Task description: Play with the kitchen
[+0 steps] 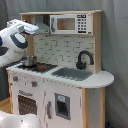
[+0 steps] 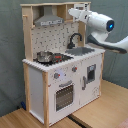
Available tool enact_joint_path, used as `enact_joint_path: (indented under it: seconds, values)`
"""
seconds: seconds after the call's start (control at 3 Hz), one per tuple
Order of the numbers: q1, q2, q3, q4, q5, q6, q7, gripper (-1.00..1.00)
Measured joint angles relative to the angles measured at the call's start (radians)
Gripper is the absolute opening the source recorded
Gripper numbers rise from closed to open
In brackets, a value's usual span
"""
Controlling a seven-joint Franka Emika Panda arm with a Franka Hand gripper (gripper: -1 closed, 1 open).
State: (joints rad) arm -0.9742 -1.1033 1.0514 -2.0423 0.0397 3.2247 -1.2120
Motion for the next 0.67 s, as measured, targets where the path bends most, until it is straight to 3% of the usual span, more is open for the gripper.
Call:
enact_joint_path:
  seconds: [0.67]
  values:
    - [-0.077, -0.103, 0.02, 0.013, 0.0, -0.003, 0.209, 1.0]
